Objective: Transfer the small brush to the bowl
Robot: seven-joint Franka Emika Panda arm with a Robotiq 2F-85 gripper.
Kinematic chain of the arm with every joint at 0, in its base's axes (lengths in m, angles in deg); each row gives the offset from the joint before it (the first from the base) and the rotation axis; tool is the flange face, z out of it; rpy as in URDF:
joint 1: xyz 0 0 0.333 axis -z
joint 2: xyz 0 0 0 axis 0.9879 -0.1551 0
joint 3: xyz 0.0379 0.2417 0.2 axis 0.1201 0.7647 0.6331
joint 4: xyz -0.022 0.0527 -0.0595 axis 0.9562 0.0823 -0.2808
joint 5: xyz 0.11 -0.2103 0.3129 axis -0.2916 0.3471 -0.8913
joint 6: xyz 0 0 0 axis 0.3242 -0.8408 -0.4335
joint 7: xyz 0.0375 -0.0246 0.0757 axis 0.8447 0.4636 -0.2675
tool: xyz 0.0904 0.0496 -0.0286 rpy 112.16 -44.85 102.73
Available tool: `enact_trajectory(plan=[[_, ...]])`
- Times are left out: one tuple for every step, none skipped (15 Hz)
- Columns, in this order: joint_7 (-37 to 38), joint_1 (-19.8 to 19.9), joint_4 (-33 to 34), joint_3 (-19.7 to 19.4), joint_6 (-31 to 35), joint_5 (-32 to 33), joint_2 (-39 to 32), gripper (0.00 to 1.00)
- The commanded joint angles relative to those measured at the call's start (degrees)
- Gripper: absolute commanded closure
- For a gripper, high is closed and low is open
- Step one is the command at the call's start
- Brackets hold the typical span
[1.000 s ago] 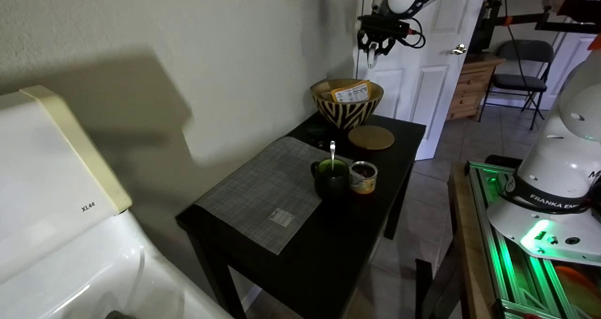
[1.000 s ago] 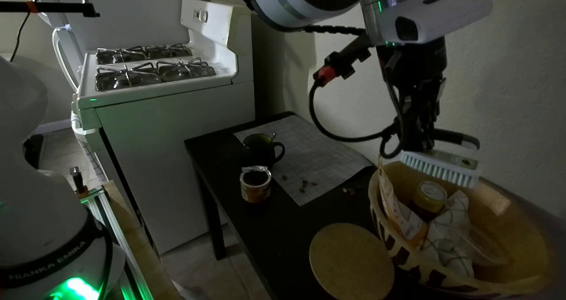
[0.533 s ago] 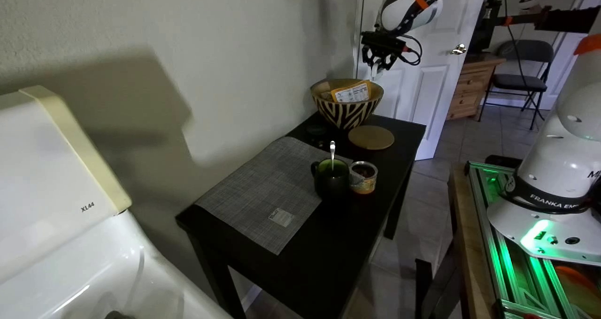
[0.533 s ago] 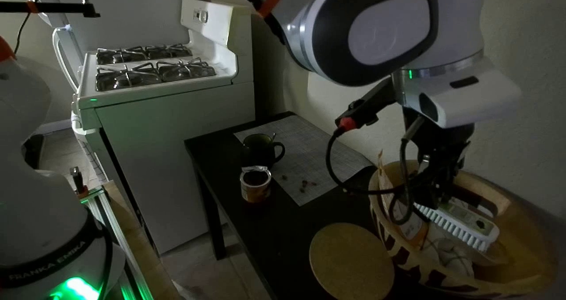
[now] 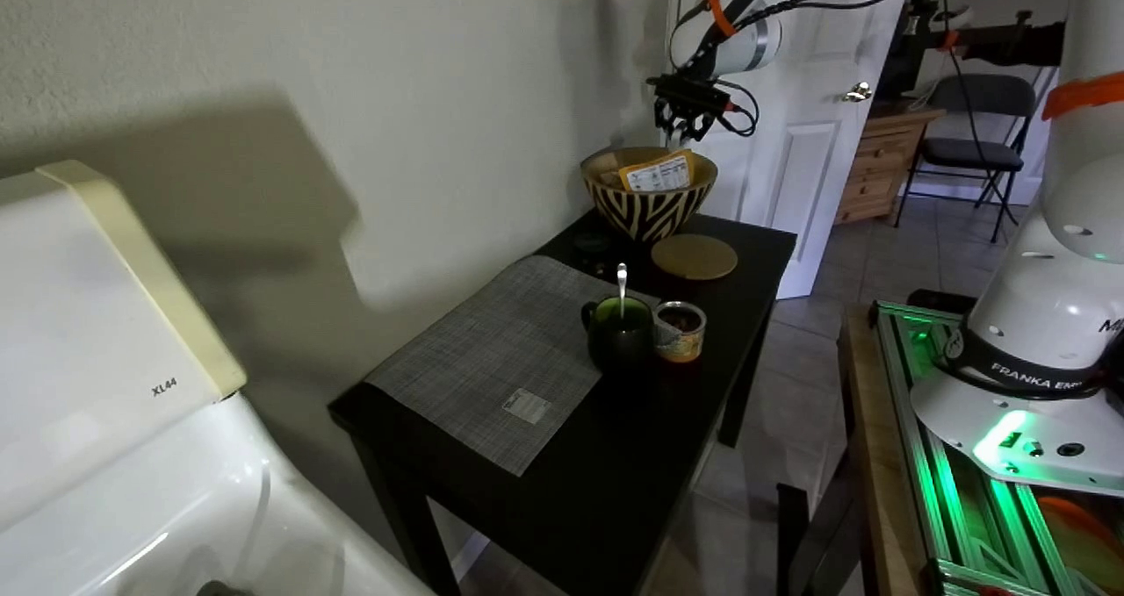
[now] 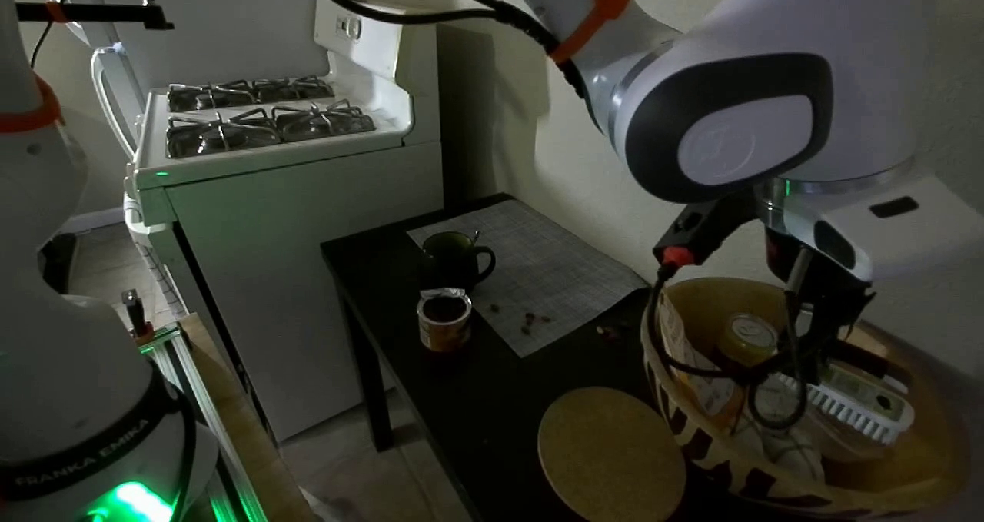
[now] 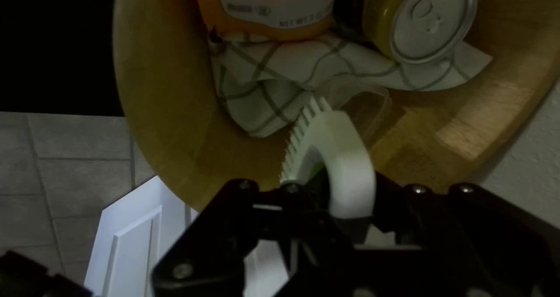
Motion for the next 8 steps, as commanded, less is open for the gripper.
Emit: enact_trajectory(plan=[[-6.4,0.8,8.7,0.6,-2.0,-5.7,-7.0,0.98],[-8.2,1.2,10.7,1.1,-2.7,-6.8,-8.3,0.98],[-9.7,1.5,12.5,1.5,-3.2,-7.9,-9.9,0.98],[-11.1,1.7,14.3,1.7,-4.1,-8.6,-10.8,0.98],[-12.1,1.8,16.1,2.1,-4.8,-9.3,-12.2,0.98],[-12.9,1.7,17.6,2.1,-5.3,-9.7,-13.5,0.98],[-13.6,1.8,18.9,2.0,-5.9,-9.9,-14.5,0.98],[-14.1,1.9,20.5,2.1,-6.5,-10.2,-15.6,0.98]])
